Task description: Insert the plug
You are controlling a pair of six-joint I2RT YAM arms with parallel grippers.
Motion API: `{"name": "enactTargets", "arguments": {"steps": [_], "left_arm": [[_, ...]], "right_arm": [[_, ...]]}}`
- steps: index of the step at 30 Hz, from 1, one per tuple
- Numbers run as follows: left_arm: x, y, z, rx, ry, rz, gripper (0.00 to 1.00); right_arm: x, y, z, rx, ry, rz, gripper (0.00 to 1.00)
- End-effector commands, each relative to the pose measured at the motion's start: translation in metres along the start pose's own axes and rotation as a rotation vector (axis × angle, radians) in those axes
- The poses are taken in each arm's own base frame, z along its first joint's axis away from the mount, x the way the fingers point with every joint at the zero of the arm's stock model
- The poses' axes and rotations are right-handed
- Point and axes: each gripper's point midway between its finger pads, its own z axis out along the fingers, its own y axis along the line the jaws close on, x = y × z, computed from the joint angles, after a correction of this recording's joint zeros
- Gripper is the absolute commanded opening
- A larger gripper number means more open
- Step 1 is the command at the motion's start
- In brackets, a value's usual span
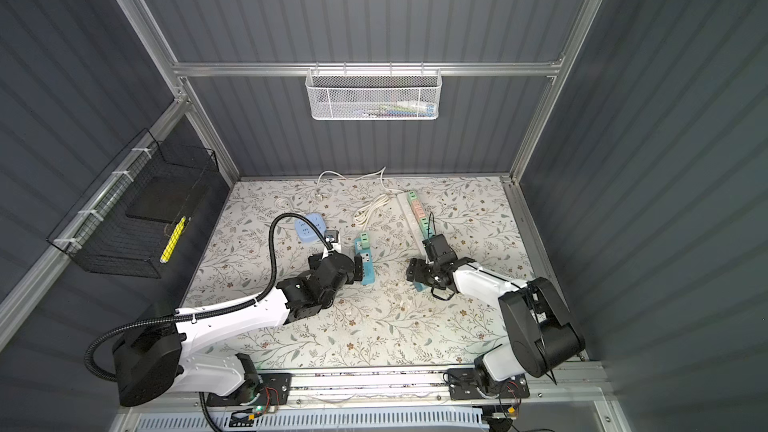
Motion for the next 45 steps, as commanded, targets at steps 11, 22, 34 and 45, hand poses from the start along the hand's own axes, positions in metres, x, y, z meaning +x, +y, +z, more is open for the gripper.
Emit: {"name": "enactTargets", "arguments": {"steps": [11, 22, 34, 45], "left_arm": [[-0.01, -0.003, -0.001, 0.005, -0.008, 0.019, 1.0], [-0.01, -0.002, -0.005, 0.021, -0.009, 0.02, 1.0], [-0.006, -0.061, -0.007, 0.303, 0.051, 0.145, 0.96], [-0.01, -0.086, -0.01, 0.398, 0.095, 0.231, 0.94]], "right_arm": [[0.016, 0.03, 0.019, 0.006, 0.053, -0.116, 0.74], [0.021, 0.061, 0.017, -0.007, 0.062, -0.224, 0.67], [-0.037, 0.022, -0.045, 0.209, -0.243, -0.2, 0.99], [-0.07, 0.024, -0.086, 0.102, -0.434, -0.195, 0.87]]}}
